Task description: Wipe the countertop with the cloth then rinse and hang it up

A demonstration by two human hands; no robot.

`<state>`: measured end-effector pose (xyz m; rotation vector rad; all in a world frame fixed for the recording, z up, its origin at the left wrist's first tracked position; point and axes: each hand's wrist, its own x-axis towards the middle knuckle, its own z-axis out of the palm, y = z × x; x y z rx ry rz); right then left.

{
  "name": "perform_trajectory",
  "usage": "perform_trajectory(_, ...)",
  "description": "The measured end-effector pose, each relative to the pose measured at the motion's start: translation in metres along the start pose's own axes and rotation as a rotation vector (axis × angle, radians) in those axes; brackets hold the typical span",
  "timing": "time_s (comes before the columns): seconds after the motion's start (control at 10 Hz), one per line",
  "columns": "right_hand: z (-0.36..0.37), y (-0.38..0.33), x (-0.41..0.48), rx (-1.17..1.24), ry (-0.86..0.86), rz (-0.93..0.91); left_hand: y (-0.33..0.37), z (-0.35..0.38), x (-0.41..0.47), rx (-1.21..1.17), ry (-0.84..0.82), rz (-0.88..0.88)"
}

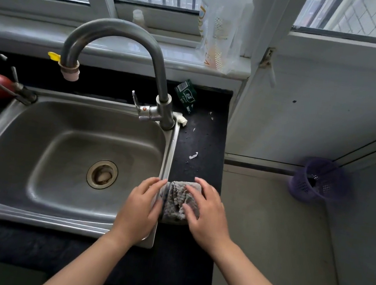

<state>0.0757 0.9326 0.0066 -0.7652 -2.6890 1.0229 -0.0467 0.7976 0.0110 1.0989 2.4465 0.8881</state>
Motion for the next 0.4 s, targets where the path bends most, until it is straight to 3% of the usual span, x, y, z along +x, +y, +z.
perform_trajectory(0.1,0.012,0.009,-0.003,-0.102,-0.212,-0.019,-0.002,0.008,-0.003,0.122,-0.124,0.071)
perform_trajectory(0.2,0.019,0.009,-0.001,-0.139,-0.235,-0.014,-0.007,0.017,-0.009,0.22,-0.208,0.055)
perform_trajectory(0.4,0.001,0.006,0.004,-0.002,-0.117,0.031,0.003,0.009,-0.005,0.214,-0.145,0.017)
